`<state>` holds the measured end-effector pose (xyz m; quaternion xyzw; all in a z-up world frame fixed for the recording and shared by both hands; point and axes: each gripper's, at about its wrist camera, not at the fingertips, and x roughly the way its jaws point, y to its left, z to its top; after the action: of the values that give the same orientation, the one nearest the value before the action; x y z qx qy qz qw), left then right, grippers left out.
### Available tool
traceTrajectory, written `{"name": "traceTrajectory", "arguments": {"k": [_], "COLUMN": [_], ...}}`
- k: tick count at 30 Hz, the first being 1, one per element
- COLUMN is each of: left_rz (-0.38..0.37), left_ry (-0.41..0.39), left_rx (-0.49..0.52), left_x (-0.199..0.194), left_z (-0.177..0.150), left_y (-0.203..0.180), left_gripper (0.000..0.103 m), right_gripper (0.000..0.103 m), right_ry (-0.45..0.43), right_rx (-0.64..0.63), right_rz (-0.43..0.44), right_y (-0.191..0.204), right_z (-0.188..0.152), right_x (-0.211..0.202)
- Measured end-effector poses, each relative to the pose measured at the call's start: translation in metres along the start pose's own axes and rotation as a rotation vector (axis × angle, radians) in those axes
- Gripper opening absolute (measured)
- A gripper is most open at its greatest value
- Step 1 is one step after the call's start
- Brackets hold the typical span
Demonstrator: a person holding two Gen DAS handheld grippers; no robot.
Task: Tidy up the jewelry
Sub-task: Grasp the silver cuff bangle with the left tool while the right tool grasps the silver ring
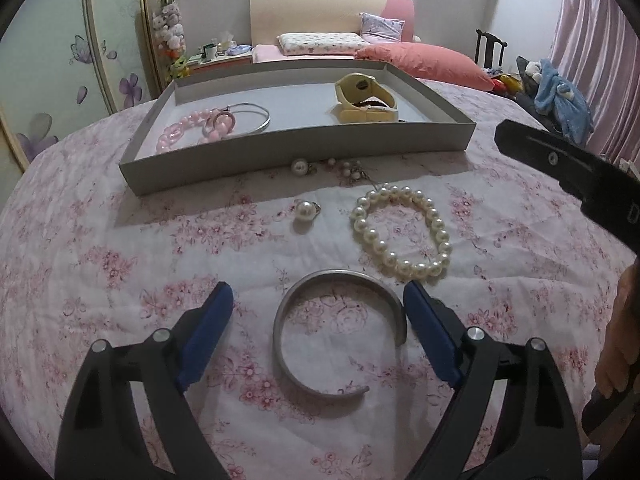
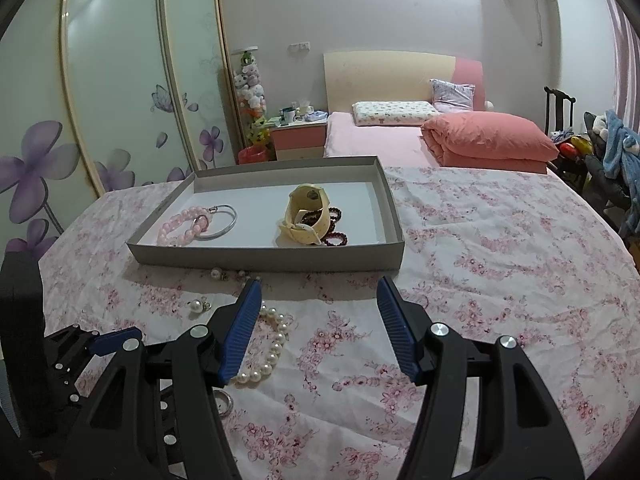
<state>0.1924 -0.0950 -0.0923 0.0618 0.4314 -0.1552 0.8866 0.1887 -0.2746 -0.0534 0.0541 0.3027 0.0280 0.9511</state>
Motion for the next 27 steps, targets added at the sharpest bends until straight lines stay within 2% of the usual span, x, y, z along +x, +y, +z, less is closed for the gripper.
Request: {"name": "traceTrajectory", "arguments": {"k": [3, 4, 12, 20, 27], "left_rz": [0.011, 0.018, 0.044, 0.106, 0.154], "left_ry": [0.000, 0.015, 0.016, 0.012, 0.010], "left_rx": [0.017, 0.025, 0.013, -0.034, -0.113], "left_x": [-0.001, 0.001, -0.005, -0.018, -0.025], "left_z": [-0.001, -0.002, -0.008, -0.019, -0.021], "left_y": [-0.003, -0.004, 0.016, 0.062, 0.099], "left_gripper": [0.070, 0.063, 0.062, 0.062, 0.062], "right_gripper": [0.061, 0.061, 0.061, 0.061, 0.048], "right_ry": [0.001, 0.001, 0.024, 0.134, 0.231], "right_rx": [-0.002, -0.004, -0.038, -0.106, -0.169], "right_rz": [0.005, 0.006, 0.040, 0.137, 0.173], "right_y": [0.001, 0.001, 0.010, 0.028, 0.048], "right_z": [-0.001, -0.001, -0.011, -0.037, -0.052], "right_x": [-0.002, -0.003, -0.012, -0.010, 0.002]}}
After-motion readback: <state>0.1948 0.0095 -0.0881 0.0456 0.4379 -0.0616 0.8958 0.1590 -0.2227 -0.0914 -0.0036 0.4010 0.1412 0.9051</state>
